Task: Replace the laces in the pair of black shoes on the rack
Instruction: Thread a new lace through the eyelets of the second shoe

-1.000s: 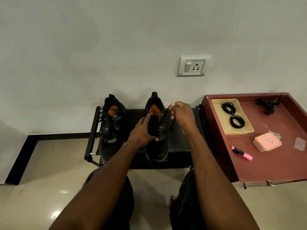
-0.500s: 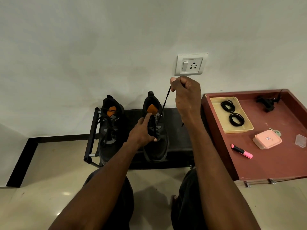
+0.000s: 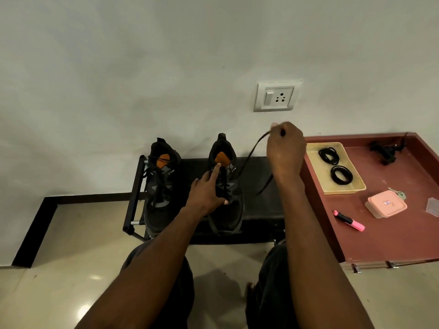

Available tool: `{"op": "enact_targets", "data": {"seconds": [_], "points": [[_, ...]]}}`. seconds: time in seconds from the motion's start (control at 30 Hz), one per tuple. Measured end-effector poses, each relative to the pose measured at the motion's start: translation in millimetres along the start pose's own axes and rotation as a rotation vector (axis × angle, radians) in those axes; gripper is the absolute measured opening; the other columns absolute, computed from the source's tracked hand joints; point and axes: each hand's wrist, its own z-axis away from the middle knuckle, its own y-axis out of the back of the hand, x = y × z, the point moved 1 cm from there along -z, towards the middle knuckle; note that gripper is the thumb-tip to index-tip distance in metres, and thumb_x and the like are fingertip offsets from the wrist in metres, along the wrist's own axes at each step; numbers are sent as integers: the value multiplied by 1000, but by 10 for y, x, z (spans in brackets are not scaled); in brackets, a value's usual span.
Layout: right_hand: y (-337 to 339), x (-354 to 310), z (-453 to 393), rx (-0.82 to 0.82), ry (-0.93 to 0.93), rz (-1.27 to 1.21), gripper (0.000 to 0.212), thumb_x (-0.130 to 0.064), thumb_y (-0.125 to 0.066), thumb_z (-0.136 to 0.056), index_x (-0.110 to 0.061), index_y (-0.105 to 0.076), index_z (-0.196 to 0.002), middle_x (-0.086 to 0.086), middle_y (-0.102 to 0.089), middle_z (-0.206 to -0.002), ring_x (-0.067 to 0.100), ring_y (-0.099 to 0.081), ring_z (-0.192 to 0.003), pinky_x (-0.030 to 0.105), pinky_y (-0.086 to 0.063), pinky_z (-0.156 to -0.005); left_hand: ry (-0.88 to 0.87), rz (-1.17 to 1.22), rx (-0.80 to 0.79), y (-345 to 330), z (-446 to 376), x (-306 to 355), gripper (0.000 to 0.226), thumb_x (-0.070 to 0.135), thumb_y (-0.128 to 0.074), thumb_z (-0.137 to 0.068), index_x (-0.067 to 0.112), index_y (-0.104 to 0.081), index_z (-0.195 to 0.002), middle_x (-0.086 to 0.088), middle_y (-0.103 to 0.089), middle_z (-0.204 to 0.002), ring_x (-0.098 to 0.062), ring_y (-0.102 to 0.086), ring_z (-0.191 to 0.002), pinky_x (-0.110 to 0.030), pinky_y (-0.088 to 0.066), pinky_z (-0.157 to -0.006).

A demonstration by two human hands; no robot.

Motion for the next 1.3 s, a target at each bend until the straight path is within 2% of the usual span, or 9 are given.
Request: {"op": "enact_targets", "data": {"seconds": [0.1,0.17,0.23,0.33,0.37,0.63,0.8,1.0,1.3], "points": [[-105,424,64,-176,-208,538,47,-17,-59,-90,-3,-47,-134,24,-45,-142,39,-42,-133,52,-34,-113,-3,59,7,65,35,-45,123,43,-82,-78,32,10,-158,-9,-32,-160,-31,-24,-150,-46,-4,-126],[-248,506,165,-356,-180,623,38,-16,-57,-90,-3,-56,-126,22,-52,-137,39,-48,-129,48,-37,-110,7,119,15,108,33,-76,113,42,-82,-78,28,-5,-159,-9,-50,-146,-32,-40,-140,-47,-21,-123],[-437,515,240,-539,-150,483,25,-13,-55,-92,-7,-64,-114,17,-65,-121,37,-59,-115,42,-47,-101,21,165,7,133,25,-102,85,41,-80,-81,22,-35,-149,-1,-64,-107,-22,-61,-104,-38,-50,-95],[-703,533,365,-779,-60,432,27,-21,-57,-97,-14,-57,-123,12,-64,-122,34,-56,-117,42,-43,-100,-14,209,46,151,19,-114,19,33,-72,-90,15,-64,-91,2,-55,-79,-15,-57,-73,-29,-45,-63],[-772,560,384,-812,-20,478,30,-23,-57,-97,-15,-54,-125,11,-63,-123,34,-54,-118,42,-39,-100,-36,246,81,162,22,-104,23,29,-69,-93,15,-61,-76,1,-53,-77,-14,-54,-68,-29,-43,-60],[-864,713,386,-816,-83,413,7,-20,-49,-100,-14,-48,-96,11,-60,-106,34,-57,-102,46,-44,-91,6,317,65,107,-61,-158,31,29,-65,-96,16,-57,-123,0,-57,-98,-17,-58,-88,-27,-48,-74],[-886,737,404,-781,-106,305,15,-20,-55,-100,-9,-52,-91,8,-58,-91,27,-55,-84,32,-39,-69,-77,73,153,61,-119,-180,8,19,-61,-95,15,-66,-99,-4,-48,-112,-25,-42,-114,-38,-39,-98],[-879,763,395,-742,-102,337,25,-20,-51,-100,-17,-47,-75,13,-61,-90,32,-57,-83,36,-41,-68,-65,415,103,132,-14,-45,10,10,-48,-101,17,-53,-96,-4,-61,-86,-13,-53,-67,-24,-42,-56],[-876,779,397,-702,-56,427,19,-19,-47,-98,-7,-62,-94,11,-61,-90,31,-55,-83,35,-41,-71,-27,175,124,191,-61,-138,15,28,-54,-101,21,-64,-92,3,-63,-81,-12,-57,-72,-27,-41,-59]]}}
